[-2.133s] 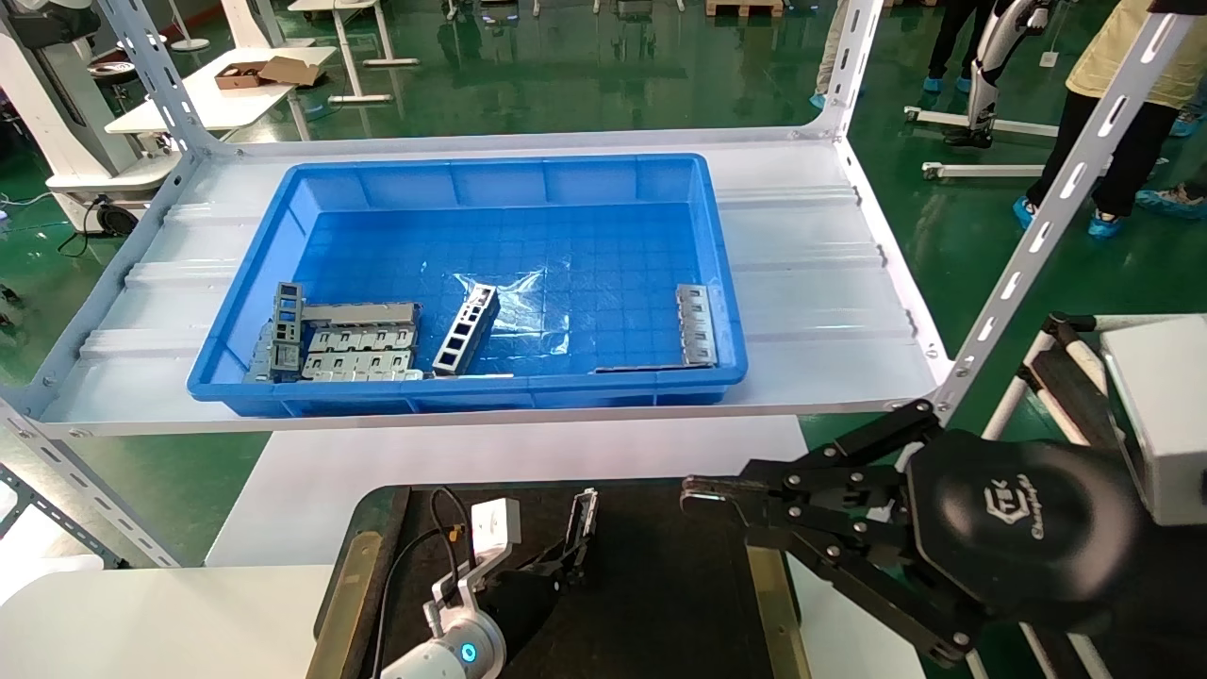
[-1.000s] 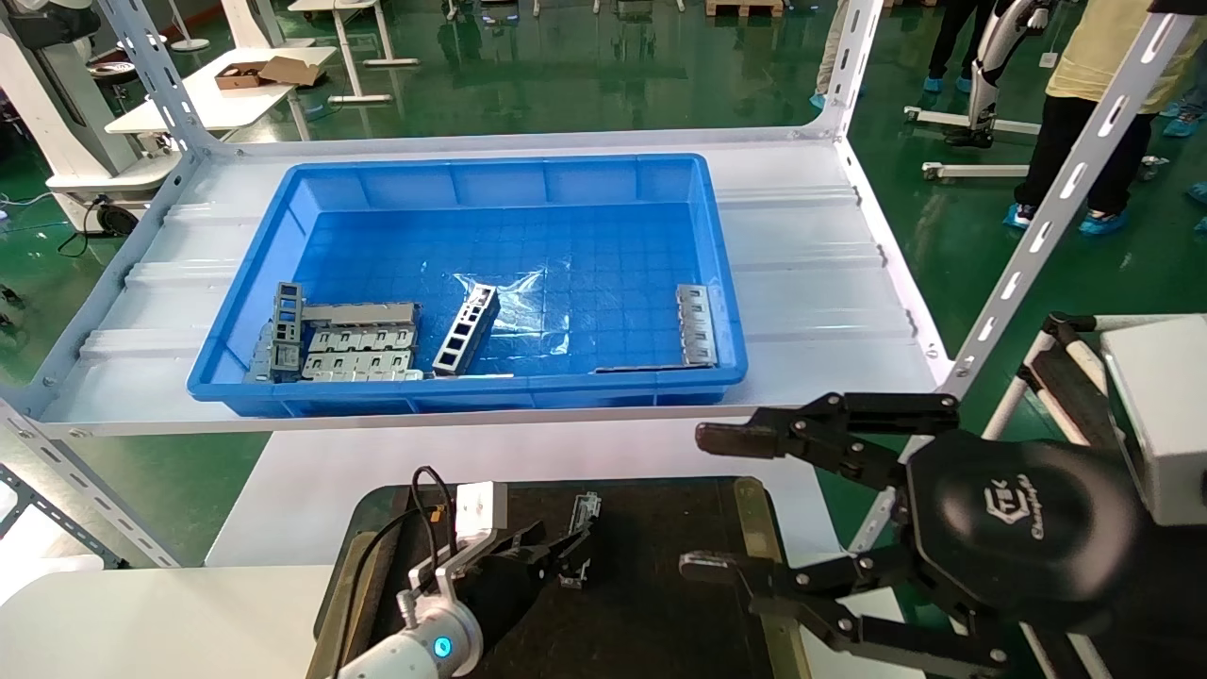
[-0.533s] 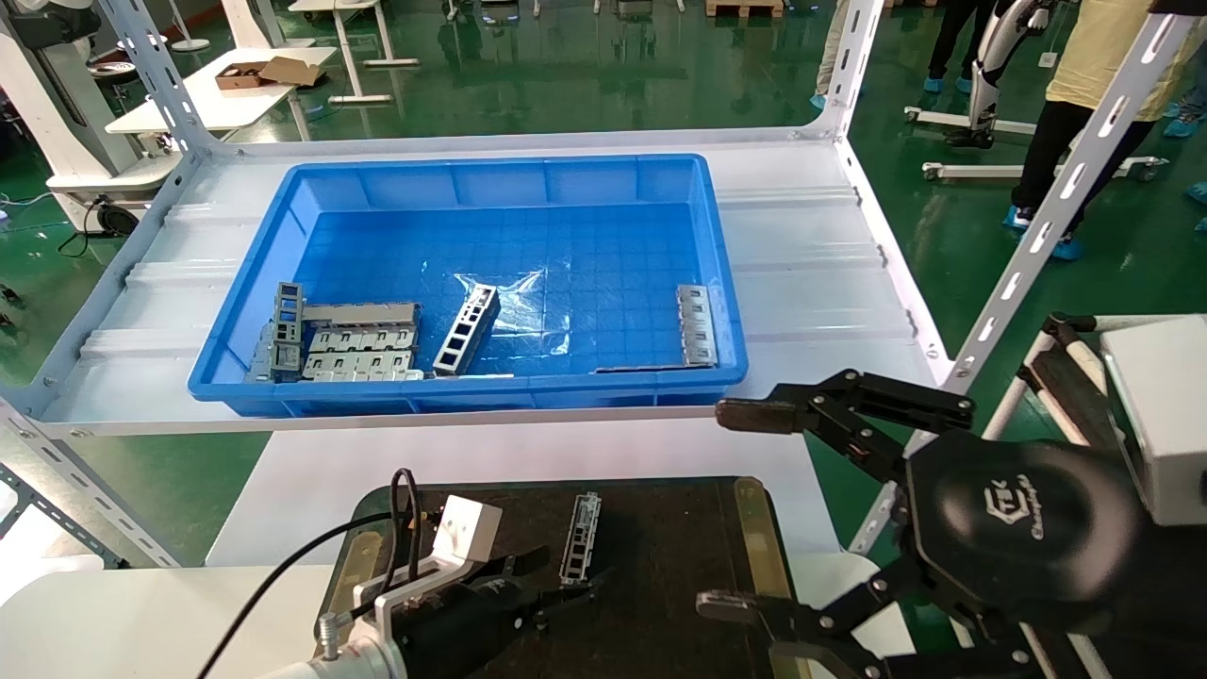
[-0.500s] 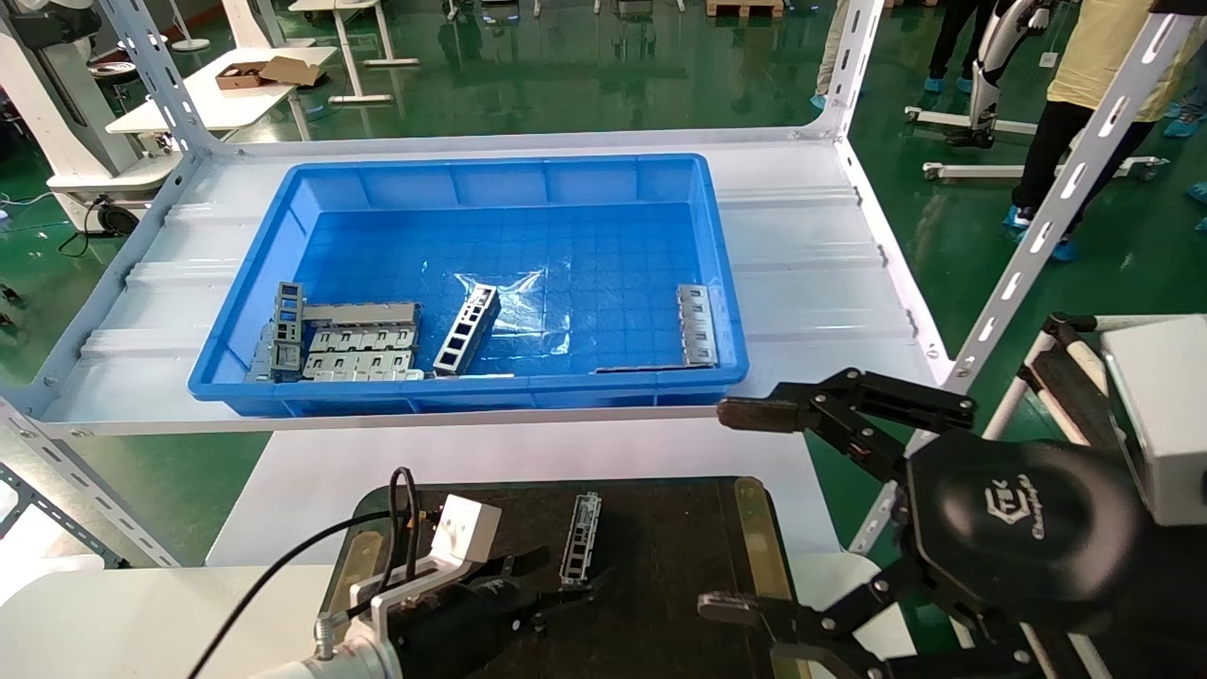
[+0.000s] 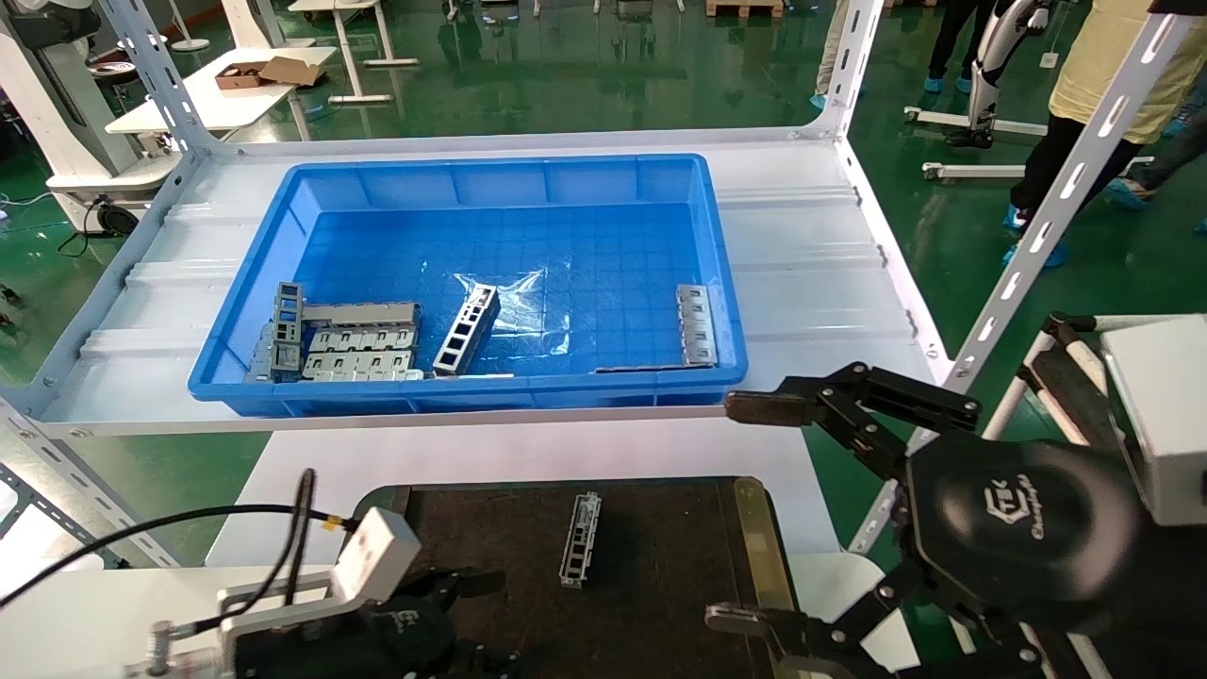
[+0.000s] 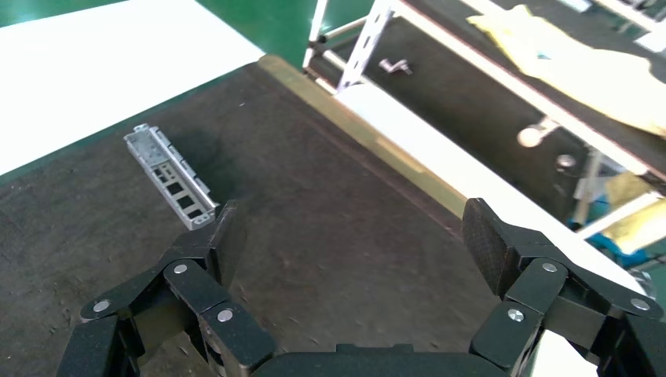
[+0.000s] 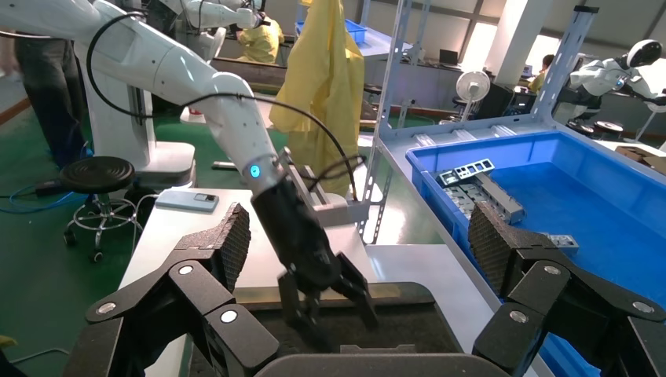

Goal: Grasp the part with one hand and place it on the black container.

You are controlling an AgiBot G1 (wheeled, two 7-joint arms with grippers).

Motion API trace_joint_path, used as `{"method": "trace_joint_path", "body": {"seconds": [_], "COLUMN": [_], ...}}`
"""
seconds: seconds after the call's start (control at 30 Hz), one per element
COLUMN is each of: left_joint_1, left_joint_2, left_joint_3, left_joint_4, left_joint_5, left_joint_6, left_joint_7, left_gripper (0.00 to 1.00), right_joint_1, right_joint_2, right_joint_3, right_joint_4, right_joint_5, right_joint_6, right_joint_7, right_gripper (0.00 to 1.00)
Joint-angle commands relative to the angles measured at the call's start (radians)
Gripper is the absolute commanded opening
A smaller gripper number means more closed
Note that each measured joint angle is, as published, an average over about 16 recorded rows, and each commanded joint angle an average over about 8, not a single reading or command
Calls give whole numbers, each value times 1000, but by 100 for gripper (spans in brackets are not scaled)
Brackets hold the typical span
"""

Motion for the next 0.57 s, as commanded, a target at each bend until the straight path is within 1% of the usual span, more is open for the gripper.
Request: {"method": "trace_joint_path", "body": {"seconds": [0.03,0.17,0.33,0.47,0.57], "left_joint_1": [10,1,-23,-39,-45], "left_joint_2": [-27,-65,-108,-132,-138], "left_joint_3": [-30,-53,-73,-84,-88], "left_joint_4": [11,28,36,37,37], "left_joint_5": [-36,-64,-85,-97,-102], "left_joint_6": [69,166,261,310,324], "left_joint_7": [50,92,117,124,125], "left_gripper": [100,100,100,100,100], "right_joint_1": [0,0,0,0,0], "right_joint_2": [0,0,0,0,0], "right_joint_3": [0,0,0,0,0], "right_joint_4": [0,0,0,0,0], "right_joint_5": [0,0,0,0,0], "right_joint_6": [0,0,0,0,0], "right_joint_7": [0,0,0,0,0], "right_gripper": [100,100,100,100,100]}}
